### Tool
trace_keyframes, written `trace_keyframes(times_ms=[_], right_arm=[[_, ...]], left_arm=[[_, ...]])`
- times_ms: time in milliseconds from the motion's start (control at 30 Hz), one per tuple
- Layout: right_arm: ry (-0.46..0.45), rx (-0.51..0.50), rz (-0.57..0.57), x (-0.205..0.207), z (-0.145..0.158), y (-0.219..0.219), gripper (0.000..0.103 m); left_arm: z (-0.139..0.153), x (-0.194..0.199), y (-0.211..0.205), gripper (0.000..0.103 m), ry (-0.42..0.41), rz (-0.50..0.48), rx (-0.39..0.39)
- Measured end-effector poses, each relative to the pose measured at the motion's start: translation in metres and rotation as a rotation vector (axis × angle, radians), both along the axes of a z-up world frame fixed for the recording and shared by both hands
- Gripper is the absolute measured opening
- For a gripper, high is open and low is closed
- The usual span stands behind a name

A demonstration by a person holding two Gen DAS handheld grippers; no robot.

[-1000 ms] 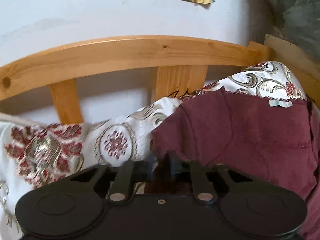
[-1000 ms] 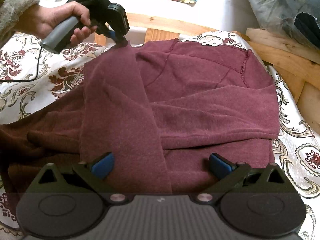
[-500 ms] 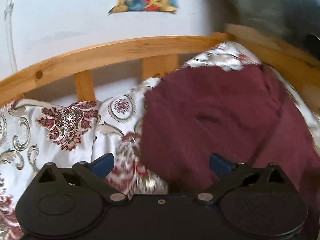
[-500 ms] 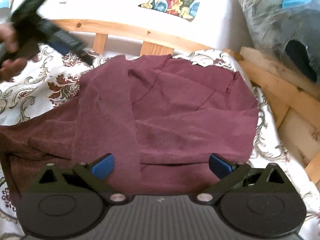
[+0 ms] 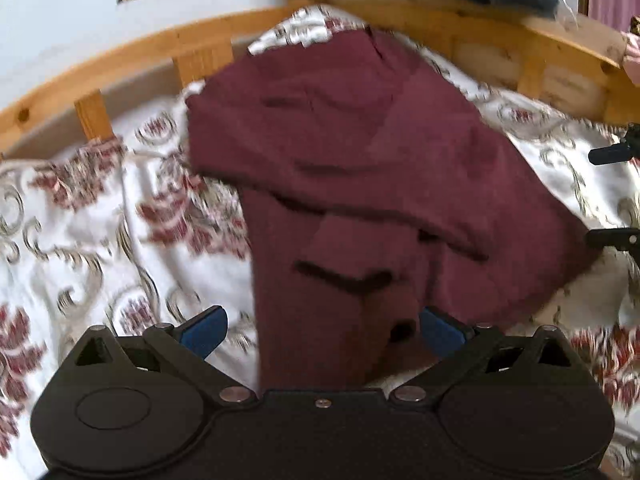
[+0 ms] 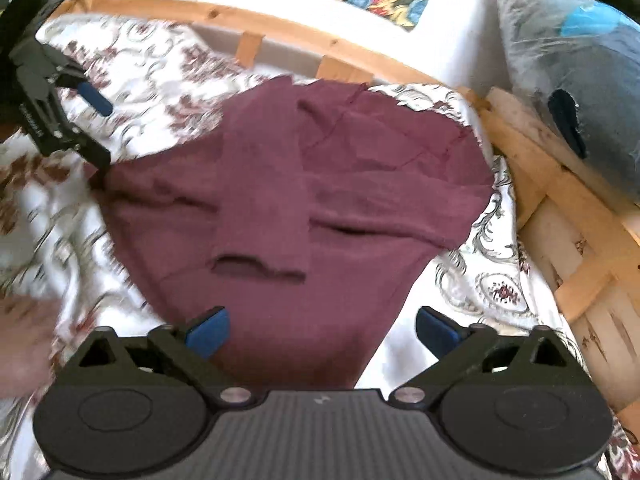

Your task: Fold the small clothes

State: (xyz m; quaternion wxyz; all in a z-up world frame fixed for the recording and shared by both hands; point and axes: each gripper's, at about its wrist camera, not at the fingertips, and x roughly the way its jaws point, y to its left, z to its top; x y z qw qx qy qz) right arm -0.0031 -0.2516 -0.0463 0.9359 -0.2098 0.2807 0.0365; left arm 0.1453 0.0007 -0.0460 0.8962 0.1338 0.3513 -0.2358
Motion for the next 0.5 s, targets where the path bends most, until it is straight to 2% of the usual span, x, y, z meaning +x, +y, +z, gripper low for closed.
trace_keyframes(times_ms=[33,200,300,500], right_arm=[[0.010,-0.026,0.009,-0.001,-0.003,0.006,0.086],[0.090,-0.170,0.039,0.003,-0.028,0.027,0.057],[0.134,-0.222,0.051,0.006,-0.040,0.031,0.052],[0.150,-0.306,0.074,0.002,-0.046,0.040,0.051]], left_arm=[[-0.003,-0.001,0.000,0.102,0.006,-0.005,0.006],[-0.015,-0.002,-0.002,0.102,0.031,-0.034,0.035],[-0.017,-0.003,-0.003,0.102,0.036,-0.036,0.034],[-0.020,-0.012,-0.011,0.102,0.025,-0.079,0.056]])
